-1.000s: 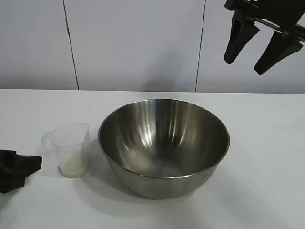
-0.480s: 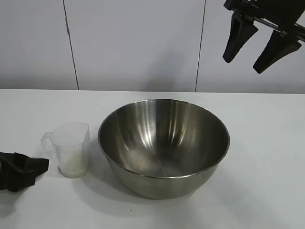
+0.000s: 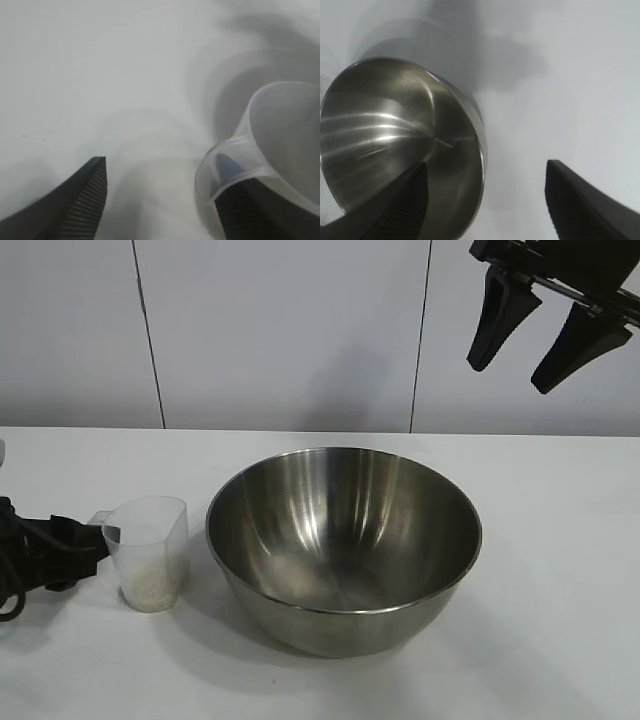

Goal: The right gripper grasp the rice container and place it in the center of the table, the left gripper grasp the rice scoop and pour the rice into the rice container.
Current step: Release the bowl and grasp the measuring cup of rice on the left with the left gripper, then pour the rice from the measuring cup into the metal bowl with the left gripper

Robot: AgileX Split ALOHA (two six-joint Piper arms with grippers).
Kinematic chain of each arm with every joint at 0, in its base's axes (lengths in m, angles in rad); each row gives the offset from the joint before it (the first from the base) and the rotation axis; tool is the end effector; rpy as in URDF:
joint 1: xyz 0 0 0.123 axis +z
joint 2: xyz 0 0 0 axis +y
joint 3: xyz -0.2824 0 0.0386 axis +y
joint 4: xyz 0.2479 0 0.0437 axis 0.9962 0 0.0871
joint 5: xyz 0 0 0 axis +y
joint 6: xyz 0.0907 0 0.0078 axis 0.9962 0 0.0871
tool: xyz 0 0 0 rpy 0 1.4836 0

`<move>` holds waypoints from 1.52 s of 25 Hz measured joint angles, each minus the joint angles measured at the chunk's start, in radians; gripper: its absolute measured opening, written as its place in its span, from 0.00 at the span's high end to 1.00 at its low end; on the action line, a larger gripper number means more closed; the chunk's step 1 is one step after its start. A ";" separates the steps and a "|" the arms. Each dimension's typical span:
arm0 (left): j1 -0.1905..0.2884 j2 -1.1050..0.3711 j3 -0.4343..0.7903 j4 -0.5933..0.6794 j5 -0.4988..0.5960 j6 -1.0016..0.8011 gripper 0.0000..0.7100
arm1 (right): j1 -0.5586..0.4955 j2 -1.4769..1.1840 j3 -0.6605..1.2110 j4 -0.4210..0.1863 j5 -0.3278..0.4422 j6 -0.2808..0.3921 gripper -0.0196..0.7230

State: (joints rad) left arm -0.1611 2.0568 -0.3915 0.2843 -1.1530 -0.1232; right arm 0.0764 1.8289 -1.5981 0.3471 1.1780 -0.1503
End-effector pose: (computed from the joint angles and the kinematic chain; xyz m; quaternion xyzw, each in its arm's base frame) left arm 0.2585 -0.0656 0.0661 0.1342 0.8295 -0.1529 0.5201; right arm 0.3805 0.0578 0.2887 -0.0651 0.9762 0.1619 0.1285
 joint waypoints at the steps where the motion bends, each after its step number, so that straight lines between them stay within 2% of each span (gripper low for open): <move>1: 0.000 0.000 0.000 0.003 0.000 -0.001 0.43 | 0.000 0.000 0.000 0.000 0.000 0.000 0.35; 2: 0.000 0.000 0.000 0.010 0.000 -0.003 0.50 | 0.000 0.000 0.000 0.000 0.000 0.000 0.35; 4: 0.000 0.000 0.000 0.027 0.000 -0.003 0.73 | 0.000 0.000 0.000 0.000 0.000 0.000 0.35; 6: 0.000 0.000 -0.001 0.037 0.000 -0.002 0.89 | 0.000 0.000 0.000 0.000 0.000 0.000 0.35; 8: 0.000 0.000 -0.004 0.040 0.001 -0.002 0.95 | 0.000 0.000 0.000 0.000 0.000 0.000 0.35; 15: 0.000 -0.032 -0.007 0.043 0.006 -0.058 0.99 | 0.000 0.000 0.000 0.000 -0.004 0.000 0.35; 21: 0.000 -0.208 -0.008 0.080 0.006 -0.104 0.99 | 0.000 0.000 0.000 0.000 -0.011 -0.001 0.35; 24: -0.013 -0.329 -0.041 0.173 0.091 -0.132 0.99 | 0.000 0.000 0.000 0.000 -0.011 -0.002 0.35; 26: -0.053 -0.390 -0.087 0.235 0.220 -0.145 0.99 | 0.000 0.000 0.000 0.000 -0.011 -0.002 0.35; 28: -0.119 -0.433 -0.144 0.270 0.345 -0.153 0.99 | 0.000 0.000 0.000 0.000 -0.012 -0.002 0.35; 32: -0.278 -0.440 -0.290 0.286 0.594 -0.126 0.99 | 0.000 0.000 0.000 0.000 -0.012 -0.002 0.35; 35: -0.375 -0.417 -0.380 0.286 0.717 0.001 0.99 | 0.000 0.000 0.000 0.000 -0.013 -0.003 0.35; 38: -0.426 -0.389 -0.437 0.230 0.800 0.194 0.99 | 0.000 0.000 0.000 0.000 -0.017 -0.003 0.35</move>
State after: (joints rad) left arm -0.5871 1.6678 -0.8281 0.5139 -0.3533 0.0704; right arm 0.0764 1.8289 -1.5981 0.3471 1.1605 -0.1533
